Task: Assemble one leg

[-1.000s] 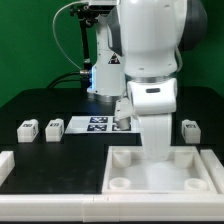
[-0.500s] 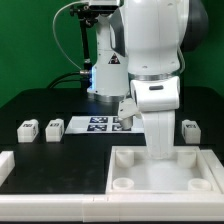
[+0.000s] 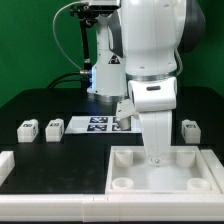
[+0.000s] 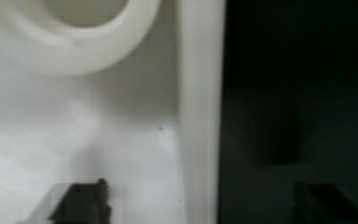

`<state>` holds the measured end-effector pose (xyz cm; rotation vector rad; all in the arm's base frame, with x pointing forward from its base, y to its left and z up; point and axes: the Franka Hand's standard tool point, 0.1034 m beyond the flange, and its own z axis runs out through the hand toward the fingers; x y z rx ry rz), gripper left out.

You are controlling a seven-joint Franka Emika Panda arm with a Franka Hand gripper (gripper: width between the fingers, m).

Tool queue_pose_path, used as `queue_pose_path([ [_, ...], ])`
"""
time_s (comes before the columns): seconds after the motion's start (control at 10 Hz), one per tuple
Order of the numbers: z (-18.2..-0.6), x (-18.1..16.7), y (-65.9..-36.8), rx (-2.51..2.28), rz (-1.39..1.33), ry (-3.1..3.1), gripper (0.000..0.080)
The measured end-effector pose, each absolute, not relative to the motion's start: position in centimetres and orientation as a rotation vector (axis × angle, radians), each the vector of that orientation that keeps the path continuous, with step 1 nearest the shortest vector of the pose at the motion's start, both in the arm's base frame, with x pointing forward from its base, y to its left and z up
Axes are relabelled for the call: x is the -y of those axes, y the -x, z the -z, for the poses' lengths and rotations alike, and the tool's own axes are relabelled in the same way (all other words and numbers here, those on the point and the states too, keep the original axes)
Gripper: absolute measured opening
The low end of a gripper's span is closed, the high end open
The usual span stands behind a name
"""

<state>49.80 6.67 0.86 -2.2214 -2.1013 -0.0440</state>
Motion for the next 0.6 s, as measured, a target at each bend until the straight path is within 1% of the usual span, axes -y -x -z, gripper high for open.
queue_pose_path([
  [0.1, -0.83, -6.66, -49.79, 2.101, 0.043, 2.221, 0.0581],
  [0.2, -0.81, -6.66, -49.78, 2.101, 0.043, 2.221, 0.0635],
  [0.6, -0.74, -6.65, -49.73, 2.100, 0.042, 2.221, 0.0649],
])
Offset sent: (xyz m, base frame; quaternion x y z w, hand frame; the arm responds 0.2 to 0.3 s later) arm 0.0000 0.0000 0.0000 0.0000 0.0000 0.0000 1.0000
